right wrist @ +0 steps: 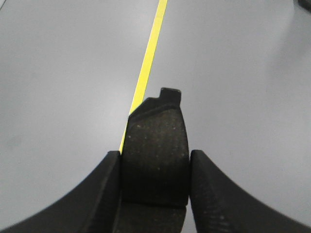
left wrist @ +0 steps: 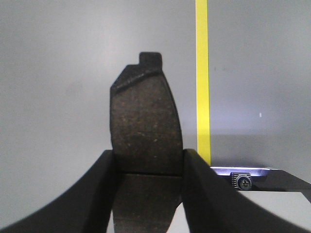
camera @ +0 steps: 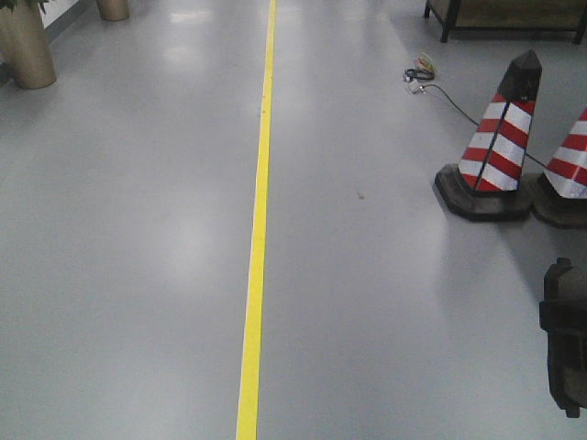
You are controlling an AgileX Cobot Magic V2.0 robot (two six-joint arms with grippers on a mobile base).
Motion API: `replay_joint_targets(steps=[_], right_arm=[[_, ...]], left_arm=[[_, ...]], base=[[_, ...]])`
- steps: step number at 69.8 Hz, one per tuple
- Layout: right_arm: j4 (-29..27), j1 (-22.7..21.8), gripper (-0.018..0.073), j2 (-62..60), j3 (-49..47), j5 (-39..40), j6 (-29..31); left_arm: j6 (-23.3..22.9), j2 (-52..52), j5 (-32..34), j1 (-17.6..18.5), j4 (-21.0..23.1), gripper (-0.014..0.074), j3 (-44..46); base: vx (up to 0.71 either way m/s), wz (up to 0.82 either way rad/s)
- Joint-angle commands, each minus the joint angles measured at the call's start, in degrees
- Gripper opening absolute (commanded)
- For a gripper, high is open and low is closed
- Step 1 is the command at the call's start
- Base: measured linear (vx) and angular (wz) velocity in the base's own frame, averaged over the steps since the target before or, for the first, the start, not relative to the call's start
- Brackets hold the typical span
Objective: Move and align brake pads A on conveyor
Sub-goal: 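Drive the base along the yellow line past the striped cones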
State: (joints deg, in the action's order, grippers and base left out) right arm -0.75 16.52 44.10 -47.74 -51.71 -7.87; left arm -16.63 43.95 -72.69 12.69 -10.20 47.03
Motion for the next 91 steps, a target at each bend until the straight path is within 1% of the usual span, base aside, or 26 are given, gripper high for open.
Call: replay_joint_targets(steps=[1,51,76,91], right_arm=[[0.44,-0.06,-0.0008,-0.25,-1.58,4.07,0.40],[0.44,-0.06,-0.0008,-0.25,-1.58,4.11,0.40],[0.44,-0.06,-0.0008,-0.25,-1.58,4.11,0.40],[0.44,-0.06,-0.0008,-0.25,-1.58,4.07,0.40]], left_arm=[[-0.05,-0.32,0.82,-0.05,-0.80,-0.0006,1.72],[-0.05,-0.31,0.83,-0.05,-0.80,-0.0006,1.72],[-0.05,-0.30,0.83,-0.05,-0.80,-0.0006,1.72],[-0.05,-0.30,0.83,-0.05,-0.80,-0.0006,1.72]], base=[[0.82,-0.02],[0.76,-0.04],[0.57,0.00],[0.46,-0.17]])
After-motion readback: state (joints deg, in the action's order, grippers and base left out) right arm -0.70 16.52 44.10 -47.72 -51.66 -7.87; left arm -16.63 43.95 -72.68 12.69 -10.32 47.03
